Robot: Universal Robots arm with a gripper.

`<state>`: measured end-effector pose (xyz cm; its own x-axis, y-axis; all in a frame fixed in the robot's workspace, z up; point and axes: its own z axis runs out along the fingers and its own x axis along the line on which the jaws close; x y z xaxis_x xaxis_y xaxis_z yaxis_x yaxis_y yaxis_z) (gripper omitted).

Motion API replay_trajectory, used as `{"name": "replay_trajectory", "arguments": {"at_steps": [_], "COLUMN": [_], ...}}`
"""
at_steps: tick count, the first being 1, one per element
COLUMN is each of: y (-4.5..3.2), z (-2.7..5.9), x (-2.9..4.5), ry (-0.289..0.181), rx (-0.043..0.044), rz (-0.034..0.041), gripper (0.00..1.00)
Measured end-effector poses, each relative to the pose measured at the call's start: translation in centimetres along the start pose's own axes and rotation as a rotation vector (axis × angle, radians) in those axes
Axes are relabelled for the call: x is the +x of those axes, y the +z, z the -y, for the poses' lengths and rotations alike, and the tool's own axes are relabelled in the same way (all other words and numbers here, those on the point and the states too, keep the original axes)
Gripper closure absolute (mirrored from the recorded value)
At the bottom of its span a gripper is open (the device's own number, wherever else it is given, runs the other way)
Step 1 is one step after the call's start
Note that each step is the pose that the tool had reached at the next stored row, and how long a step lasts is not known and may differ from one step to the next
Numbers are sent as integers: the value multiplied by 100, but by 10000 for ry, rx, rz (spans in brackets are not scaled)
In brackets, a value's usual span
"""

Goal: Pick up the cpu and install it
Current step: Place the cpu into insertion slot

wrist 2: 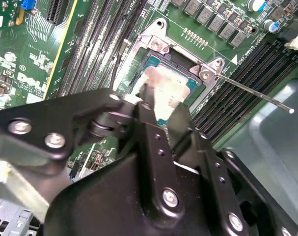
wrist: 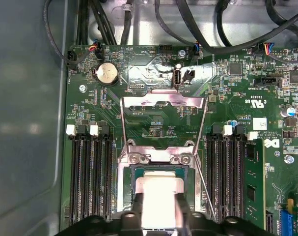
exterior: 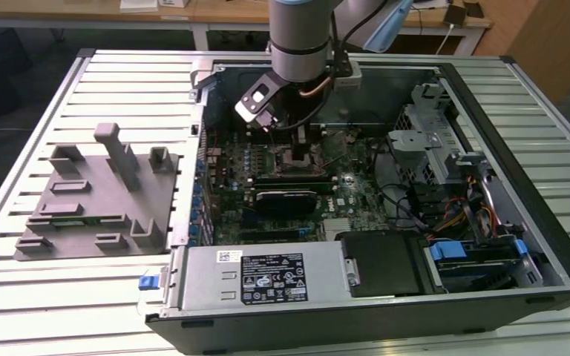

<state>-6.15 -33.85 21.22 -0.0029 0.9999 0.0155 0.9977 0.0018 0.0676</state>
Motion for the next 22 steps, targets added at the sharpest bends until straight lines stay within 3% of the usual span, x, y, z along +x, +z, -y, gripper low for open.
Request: {"name": "replay_trajectory", "arguments": {"at_steps": [1, 6, 14, 22], "y": [-1, -6, -6, 61], "z": [0, 0, -3, 2], "x": [0, 0, 0, -1], "ry": [0, 0, -6, -71], "rx": [1, 0, 0, 2], "rz": [0, 0, -1, -8], "gripper": [64, 87, 89, 89]}}
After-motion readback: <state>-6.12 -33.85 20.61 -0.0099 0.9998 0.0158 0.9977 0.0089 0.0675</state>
